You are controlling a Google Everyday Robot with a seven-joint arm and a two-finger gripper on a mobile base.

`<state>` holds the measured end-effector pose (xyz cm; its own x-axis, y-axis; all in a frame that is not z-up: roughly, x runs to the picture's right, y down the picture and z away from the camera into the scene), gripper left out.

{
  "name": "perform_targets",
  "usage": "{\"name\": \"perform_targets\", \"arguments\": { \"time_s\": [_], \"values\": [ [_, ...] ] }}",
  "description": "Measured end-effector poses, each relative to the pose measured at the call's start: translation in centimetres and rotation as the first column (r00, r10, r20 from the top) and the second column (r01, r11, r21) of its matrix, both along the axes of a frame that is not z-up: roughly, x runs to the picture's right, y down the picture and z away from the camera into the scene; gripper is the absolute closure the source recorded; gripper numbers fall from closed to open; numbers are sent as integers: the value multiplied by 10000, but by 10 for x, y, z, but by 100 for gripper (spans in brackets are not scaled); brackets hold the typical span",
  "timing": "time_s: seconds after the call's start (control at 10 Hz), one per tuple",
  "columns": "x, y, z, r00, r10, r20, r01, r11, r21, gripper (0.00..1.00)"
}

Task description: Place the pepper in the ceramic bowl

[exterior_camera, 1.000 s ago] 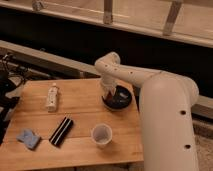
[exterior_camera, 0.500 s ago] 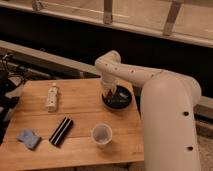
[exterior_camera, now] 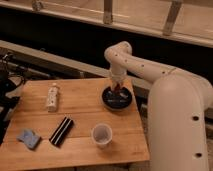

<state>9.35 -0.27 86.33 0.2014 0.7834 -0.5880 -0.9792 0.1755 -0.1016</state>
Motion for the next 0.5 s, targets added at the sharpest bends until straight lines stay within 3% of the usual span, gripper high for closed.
{"name": "perform_targets", "arguments": {
  "time_s": [0.1, 0.3, 0.5],
  "values": [
    [14, 8, 3, 9999, 158, 3, -158, 9999, -35, 68],
    [11, 17, 10, 9994, 85, 340, -79, 9998, -203, 63],
    [3, 25, 19, 9974, 9, 726, 21, 9991, -417, 41]
  ]
}}
